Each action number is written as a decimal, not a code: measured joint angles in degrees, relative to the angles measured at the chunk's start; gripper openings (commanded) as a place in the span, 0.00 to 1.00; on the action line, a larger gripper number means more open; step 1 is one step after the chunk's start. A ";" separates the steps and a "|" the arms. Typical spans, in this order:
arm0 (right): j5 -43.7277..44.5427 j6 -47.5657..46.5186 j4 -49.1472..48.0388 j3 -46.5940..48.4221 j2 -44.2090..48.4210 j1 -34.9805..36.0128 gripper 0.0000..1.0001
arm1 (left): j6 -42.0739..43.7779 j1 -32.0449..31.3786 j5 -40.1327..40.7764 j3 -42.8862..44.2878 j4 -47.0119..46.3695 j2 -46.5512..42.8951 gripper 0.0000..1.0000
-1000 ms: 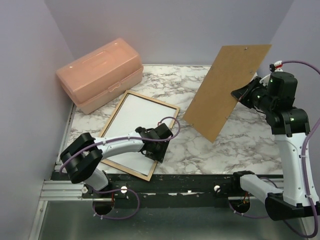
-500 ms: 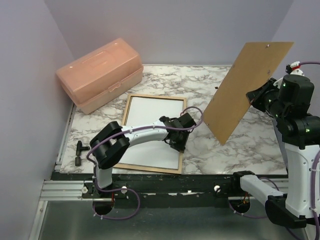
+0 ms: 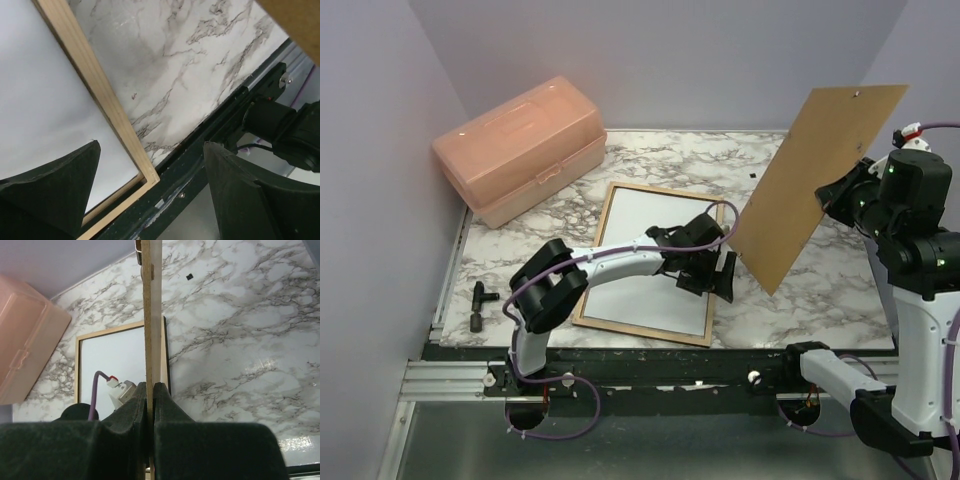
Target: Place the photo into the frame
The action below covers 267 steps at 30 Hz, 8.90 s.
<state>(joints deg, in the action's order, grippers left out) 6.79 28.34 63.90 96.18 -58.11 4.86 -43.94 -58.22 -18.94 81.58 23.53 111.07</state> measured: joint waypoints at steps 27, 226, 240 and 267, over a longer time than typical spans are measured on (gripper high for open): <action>-21.16 3.82 -10.49 -17.00 -1.27 0.02 0.00 | 9.33 40.74 12.02 -40.65 3.02 -39.91 0.74; -21.55 -1.46 -30.95 -35.17 -39.19 18.12 0.97 | 8.20 38.66 1.33 -49.24 2.29 -39.60 0.47; -12.11 -0.20 -26.99 -33.81 -36.26 20.20 1.00 | 8.57 38.66 1.44 -49.24 2.27 -39.69 0.48; -11.58 1.62 -25.07 -42.95 -22.14 20.17 0.95 | 7.61 20.83 8.11 -40.94 2.80 -43.41 0.43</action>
<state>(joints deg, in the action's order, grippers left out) -4.80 29.95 38.83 53.23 -80.25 25.04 -36.34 -37.39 -10.83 40.64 26.33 67.66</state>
